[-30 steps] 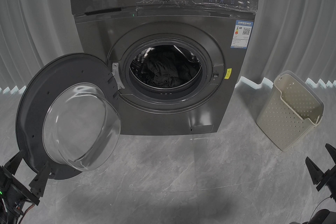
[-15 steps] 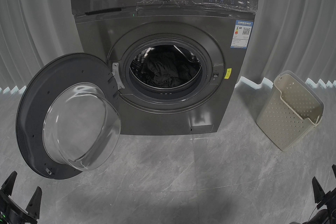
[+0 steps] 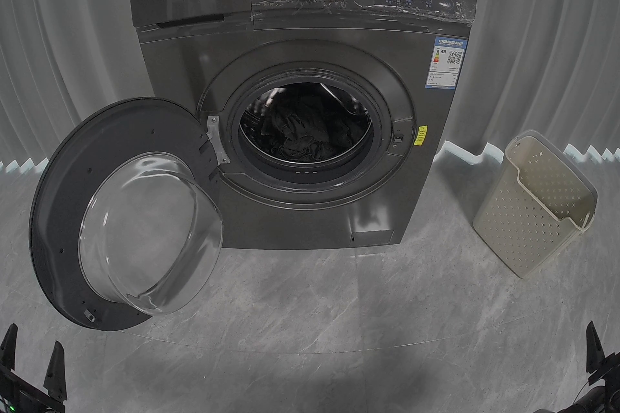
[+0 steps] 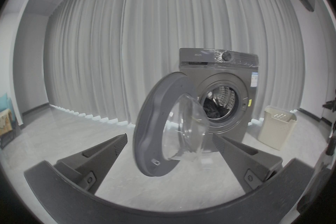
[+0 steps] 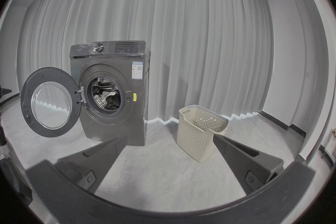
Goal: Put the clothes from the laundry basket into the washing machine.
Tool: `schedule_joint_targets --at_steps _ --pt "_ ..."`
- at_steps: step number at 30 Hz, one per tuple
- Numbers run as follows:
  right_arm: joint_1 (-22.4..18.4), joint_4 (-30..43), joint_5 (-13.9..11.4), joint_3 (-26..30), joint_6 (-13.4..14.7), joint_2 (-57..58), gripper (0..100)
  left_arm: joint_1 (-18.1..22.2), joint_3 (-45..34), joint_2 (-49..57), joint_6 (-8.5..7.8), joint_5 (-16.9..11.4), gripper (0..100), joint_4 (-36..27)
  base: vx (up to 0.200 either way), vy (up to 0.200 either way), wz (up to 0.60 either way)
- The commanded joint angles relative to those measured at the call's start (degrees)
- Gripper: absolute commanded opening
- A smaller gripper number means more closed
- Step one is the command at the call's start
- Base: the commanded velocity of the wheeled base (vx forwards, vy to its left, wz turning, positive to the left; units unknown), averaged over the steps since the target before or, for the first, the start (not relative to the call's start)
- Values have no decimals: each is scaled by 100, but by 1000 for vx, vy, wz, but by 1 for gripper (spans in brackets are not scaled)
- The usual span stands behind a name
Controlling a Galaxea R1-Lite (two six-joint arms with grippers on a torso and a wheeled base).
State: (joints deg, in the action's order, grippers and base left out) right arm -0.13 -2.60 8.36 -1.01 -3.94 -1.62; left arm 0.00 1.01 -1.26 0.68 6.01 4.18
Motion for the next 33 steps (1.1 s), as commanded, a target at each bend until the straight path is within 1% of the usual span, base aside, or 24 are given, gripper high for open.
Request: schedule_joint_targets --at_steps 1,4,5,6,7,9,10,11,12,15,16,17,18,19,21,22,23,24,25,26,27,28,29,33 --pt "-13 -4 -116 66 -107 162 100 44 -101 117 -200 172 100 -14 0 0 0" --pt "-13 -4 -247 66 -142 162 100 44 -101 117 -191 120 100 -23 0 0 0" --pt "13 145 -467 5 113 162 100 35 -101 126 -51 -197 100 -23 0 0 0" --pt "13 225 -432 -22 297 162 100 26 -101 126 -24 -249 100 -23 0 0 0" --pt "5 339 -318 -57 613 162 100 26 -101 126 108 -258 100 -23 0 0 0" --pt "5 348 -80 -66 631 162 100 26 -101 126 248 -205 100 -23 0 0 0" --pt "5 348 43 -57 605 162 100 26 -101 126 239 -135 100 -23 0 0 0" --pt "5 348 43 -57 605 162 100 26 -101 126 239 -135 100 -23 0 0 0" --pt "-22 339 254 -48 482 162 100 26 -101 126 143 208 100 -23 0 0 0" --pt "-13 233 236 -13 446 162 100 18 -101 126 72 348 100 -31 0 0 0" --pt "-4 181 148 5 552 162 100 18 -101 126 81 348 100 -49 0 0 0" --pt "-4 181 -10 13 798 162 100 18 -101 126 99 313 100 -40 0 0 0" --pt "5 207 -107 13 851 162 100 9 -101 126 99 225 100 -49 0 0 0" --pt "13 233 -203 13 763 162 100 9 -101 126 116 -30 100 -40 0 0 0" --pt "31 321 -581 40 534 162 100 9 -101 126 257 -592 100 -49 0 0 0" --pt "31 348 -634 40 526 162 100 9 -101 126 310 -706 100 -49 0 0 0" --pt "40 400 -704 31 473 162 100 9 -92 126 389 -953 100 -58 0 0 0" --pt "13 409 -696 31 464 162 100 18 -92 126 371 -909 100 -58 0 0 0" --pt "-22 348 -687 48 464 162 100 18 -101 126 248 -715 100 -49 0 0 0" --pt "-13 330 -669 66 473 162 100 18 -101 126 99 -416 100 -49 0 0 0" --pt "-13 330 -660 75 482 162 100 0 -92 126 -156 -3 100 -67 0 0 0" --pt "-13 330 -660 75 482 162 100 0 -92 126 -156 -3 100 -67 0 0 0" --pt "5 304 -660 84 455 162 100 -9 -84 99 -402 339 100 -137 0 0 0" --pt "13 304 -660 84 455 162 100 -9 -75 99 -288 243 100 -172 0 0 0"
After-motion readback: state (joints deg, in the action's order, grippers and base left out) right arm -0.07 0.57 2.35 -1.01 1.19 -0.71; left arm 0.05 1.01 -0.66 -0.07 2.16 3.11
